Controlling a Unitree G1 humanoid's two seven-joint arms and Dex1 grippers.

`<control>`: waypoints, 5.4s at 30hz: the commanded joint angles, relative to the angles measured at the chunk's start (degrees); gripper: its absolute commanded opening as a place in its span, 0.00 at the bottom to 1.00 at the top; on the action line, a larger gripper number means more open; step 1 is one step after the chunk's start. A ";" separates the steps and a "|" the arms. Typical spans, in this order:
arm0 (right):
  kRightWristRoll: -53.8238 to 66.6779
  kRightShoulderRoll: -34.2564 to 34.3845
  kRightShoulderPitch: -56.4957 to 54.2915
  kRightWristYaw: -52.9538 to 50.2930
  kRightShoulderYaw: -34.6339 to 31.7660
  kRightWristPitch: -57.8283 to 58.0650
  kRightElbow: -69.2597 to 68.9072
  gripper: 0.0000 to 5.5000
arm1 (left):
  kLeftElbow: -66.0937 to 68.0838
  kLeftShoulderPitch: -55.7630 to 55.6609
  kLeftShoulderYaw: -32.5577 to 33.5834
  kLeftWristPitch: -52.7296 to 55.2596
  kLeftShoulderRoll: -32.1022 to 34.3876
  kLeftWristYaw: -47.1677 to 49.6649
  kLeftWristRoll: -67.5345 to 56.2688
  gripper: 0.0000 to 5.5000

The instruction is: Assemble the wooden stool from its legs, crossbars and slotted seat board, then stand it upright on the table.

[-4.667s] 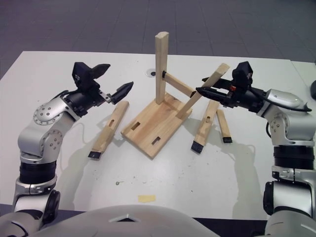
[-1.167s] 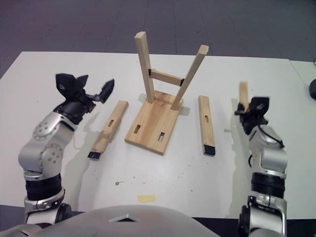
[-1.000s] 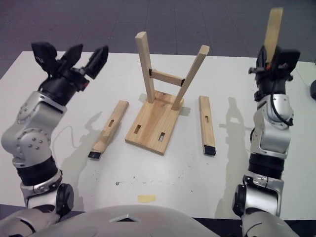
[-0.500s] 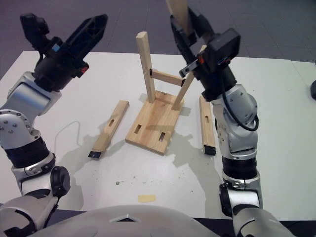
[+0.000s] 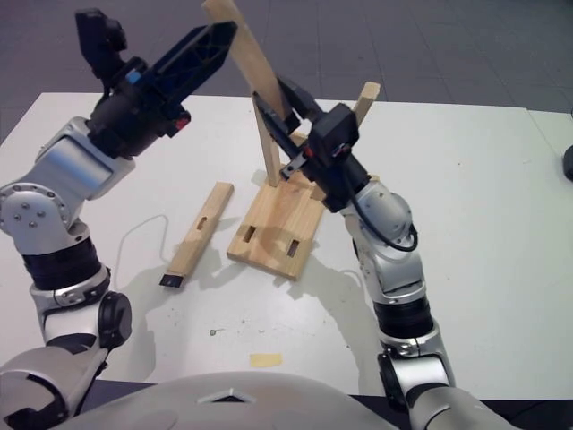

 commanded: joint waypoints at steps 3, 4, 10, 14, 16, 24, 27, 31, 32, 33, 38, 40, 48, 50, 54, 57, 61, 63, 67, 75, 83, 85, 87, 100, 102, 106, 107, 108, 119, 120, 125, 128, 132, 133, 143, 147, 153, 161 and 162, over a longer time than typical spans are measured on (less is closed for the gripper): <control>-2.72 2.65 1.17 -1.47 2.03 -1.19 0.68 0.23 | 0.49 -1.65 -1.46 0.08 0.53 1.39 0.59 0.87; -3.11 2.95 1.32 -1.71 2.05 -1.36 0.83 0.23 | 0.61 -1.88 -1.54 0.18 0.90 1.23 0.77 0.83; -4.71 4.03 2.07 -2.37 2.07 -2.25 1.71 0.23 | 1.35 -3.36 -2.75 -0.73 2.24 -0.09 5.24 0.66; -5.33 4.68 2.64 -2.43 2.32 -2.29 1.87 0.23 | 1.84 -4.29 -2.99 -1.26 2.08 -0.64 7.71 0.54; -5.82 4.98 2.91 -2.71 2.54 -2.35 1.88 0.23 | 1.82 -4.63 -2.83 -1.39 2.00 -0.80 8.18 0.47; -6.96 5.75 3.12 -3.89 2.34 -2.50 2.55 0.23 | 0.98 -4.35 -2.58 -1.19 1.20 -0.64 8.21 0.23; -7.08 5.73 2.99 -3.99 2.00 -2.47 2.85 0.23 | 0.90 -4.57 -2.70 -1.64 0.80 -0.75 8.86 0.14; -7.17 5.86 2.71 -4.07 1.96 -2.49 3.33 0.23 | 0.90 -4.98 -2.82 -2.50 0.71 -1.32 10.53 0.08; -7.17 5.91 2.67 -4.11 1.92 -2.43 3.42 0.23 | 0.84 -5.10 -2.78 -2.70 0.71 -1.46 10.91 0.08; -7.18 5.95 2.68 -4.17 1.90 -2.38 3.47 0.23 | 0.74 -5.19 -2.73 -2.91 0.70 -1.60 11.32 0.08; -7.03 6.18 3.04 -4.49 1.76 -1.56 3.49 0.35 | 0.73 -5.79 -1.01 -4.55 0.51 -1.19 12.25 0.08; -7.13 5.93 3.52 -4.87 1.01 -1.43 3.55 0.41 | 0.73 -5.22 0.47 -5.12 1.89 -0.87 13.09 0.08; -6.57 3.72 11.23 -6.77 -3.92 -0.25 -0.30 0.63 | -6.36 16.53 4.50 -4.52 9.01 -0.32 21.50 0.08; -6.50 3.32 13.49 -6.92 -4.35 0.13 -1.49 0.68 | -7.68 23.34 5.44 -5.66 8.19 0.12 23.12 0.08; -6.10 3.06 16.33 -7.60 -5.80 1.49 -3.68 0.81 | -6.86 29.35 5.27 -9.06 4.95 0.78 26.41 0.08; -6.21 2.84 16.30 -7.57 -5.87 2.11 -3.95 0.90 | -5.10 29.72 4.78 -12.06 2.73 0.36 29.00 0.08; -6.13 2.96 15.83 -7.77 -6.05 2.66 -4.02 0.98 | -2.85 29.29 4.06 -14.46 1.05 -0.20 31.57 0.08; -6.36 2.96 15.81 -7.78 -5.85 2.79 -4.02 0.98 | -2.65 29.62 3.80 -14.73 0.17 -0.47 31.75 0.08; -6.48 3.10 16.06 -7.87 -5.55 3.12 -4.32 0.98 | -3.36 31.60 3.85 -14.43 0.01 -0.84 32.17 0.08; -6.97 3.23 16.60 -8.53 -5.43 2.89 -4.22 0.98 | -2.06 33.97 1.56 -15.81 -0.83 -2.29 35.76 0.08; -7.17 3.55 16.74 -8.98 -5.21 2.83 -4.21 0.98 | 0.38 32.97 0.42 -18.18 -2.05 -2.83 39.54 0.08; -7.28 3.75 16.77 -9.14 -5.01 2.74 -4.33 0.98 | 0.98 32.93 -0.75 -19.57 -1.31 -3.62 42.01 0.08; -7.39 3.87 16.50 -9.08 -4.64 2.56 -4.16 0.98 | 1.82 33.04 -2.08 -21.64 -0.13 -4.75 45.32 0.08; -7.42 3.71 14.99 -8.64 -4.35 2.17 -3.73 0.98 | 14.25 41.42 -9.71 -35.94 1.52 -15.11 58.17 0.08; -7.38 3.62 14.81 -8.51 -4.39 2.13 -3.60 0.98 | 16.21 43.00 -10.99 -38.04 1.64 -15.97 59.79 0.08; -7.41 3.48 14.33 -8.42 -4.53 2.15 -3.58 0.98 | 20.06 44.80 -12.50 -38.68 1.58 -16.99 60.86 0.08; -7.44 3.45 14.17 -8.37 -4.49 2.16 -3.53 0.98 | 21.33 44.57 -13.24 -39.00 2.06 -17.35 61.78 0.08; -7.47 3.44 14.08 -8.32 -4.41 2.15 -3.50 0.98 | 22.06 44.35 -13.70 -39.29 2.39 -17.53 62.41 0.08; -8.17 3.66 13.80 -8.54 -3.80 1.65 -3.29 0.98 | 21.75 41.35 -14.49 -39.96 4.21 -18.01 62.28 0.08; -8.25 3.70 13.76 -8.63 -3.80 1.56 -3.24 0.98 | 21.67 41.26 -14.50 -39.74 4.21 -17.94 62.09 0.08; -8.57 4.13 13.62 -8.87 -3.60 1.20 -2.98 0.98 | 21.35 40.67 -14.71 -39.18 4.40 -17.88 61.73 0.08; -9.00 4.42 13.60 -9.07 -3.41 1.16 -2.96 0.98 | 20.52 40.20 -13.86 -38.75 4.51 -16.94 61.34 0.13; -9.27 4.43 13.76 -8.94 -3.29 1.11 -3.06 0.98 | 15.69 39.16 -10.74 -37.16 4.01 -13.85 60.72 0.25; -9.25 4.44 13.84 -8.91 -3.32 1.09 -3.04 0.98 | 13.88 38.61 -9.78 -36.11 3.84 -13.24 59.91 0.27; -9.61 5.03 13.91 -9.28 -2.78 0.69 -2.48 0.98 | 3.89 28.38 -4.23 -28.66 3.19 -9.50 55.54 0.59; -9.63 5.22 14.23 -9.37 -2.65 0.76 -2.67 0.98 | -0.08 22.22 -1.30 -25.60 4.53 -7.31 54.20 0.72; -9.61 5.31 14.09 -9.59 -2.73 0.77 -2.60 0.98 | -3.58 11.60 1.66 -20.70 6.17 -5.42 50.84 0.90; -9.41 5.40 13.69 -9.76 -2.71 0.89 -2.22 0.98 | 4.01 13.70 -4.65 -20.23 4.18 -8.17 53.74 0.98; -9.32 5.48 13.78 -9.73 -2.61 0.97 -2.17 0.98 | 6.78 16.35 -6.55 -21.41 3.73 -9.04 55.36 0.98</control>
